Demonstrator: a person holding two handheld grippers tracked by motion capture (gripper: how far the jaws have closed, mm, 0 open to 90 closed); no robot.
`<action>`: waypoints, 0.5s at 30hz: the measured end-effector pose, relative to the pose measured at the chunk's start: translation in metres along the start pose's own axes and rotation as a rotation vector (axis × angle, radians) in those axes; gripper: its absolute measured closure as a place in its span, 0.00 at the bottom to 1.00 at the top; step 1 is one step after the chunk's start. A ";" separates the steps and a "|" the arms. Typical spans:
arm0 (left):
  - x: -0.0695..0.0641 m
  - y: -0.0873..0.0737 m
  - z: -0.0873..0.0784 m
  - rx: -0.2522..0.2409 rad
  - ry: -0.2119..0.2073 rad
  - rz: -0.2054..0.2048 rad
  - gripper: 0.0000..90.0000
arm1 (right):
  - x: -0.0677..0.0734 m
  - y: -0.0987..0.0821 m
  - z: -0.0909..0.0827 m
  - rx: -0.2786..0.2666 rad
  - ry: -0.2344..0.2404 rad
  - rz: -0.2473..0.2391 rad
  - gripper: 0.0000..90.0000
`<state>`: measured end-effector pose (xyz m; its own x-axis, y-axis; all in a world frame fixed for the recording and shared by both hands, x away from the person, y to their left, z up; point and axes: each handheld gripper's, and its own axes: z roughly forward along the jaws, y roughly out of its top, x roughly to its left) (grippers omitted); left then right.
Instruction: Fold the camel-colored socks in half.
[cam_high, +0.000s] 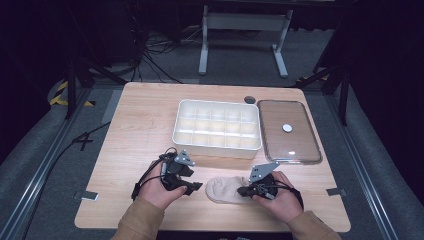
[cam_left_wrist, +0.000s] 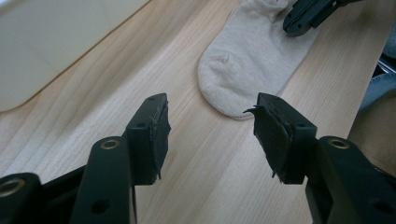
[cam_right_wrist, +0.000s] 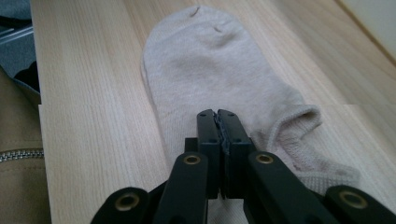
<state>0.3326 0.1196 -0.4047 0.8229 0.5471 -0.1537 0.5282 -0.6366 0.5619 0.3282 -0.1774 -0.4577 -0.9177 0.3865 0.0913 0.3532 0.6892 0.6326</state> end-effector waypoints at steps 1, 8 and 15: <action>0.000 -0.001 0.001 0.001 -0.005 0.000 0.52 | 0.000 0.000 0.001 0.007 0.006 -0.003 0.99; 0.001 -0.002 0.005 0.011 -0.005 0.004 0.51 | -0.003 -0.002 -0.012 0.000 -0.025 -0.004 0.93; 0.002 -0.004 0.008 0.028 -0.019 0.002 0.51 | -0.012 -0.012 -0.015 0.015 -0.064 -0.003 0.86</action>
<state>0.3337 0.1191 -0.4134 0.8276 0.5355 -0.1683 0.5321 -0.6528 0.5391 0.3318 -0.1995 -0.4549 -0.9056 0.4223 0.0402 0.3537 0.6994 0.6210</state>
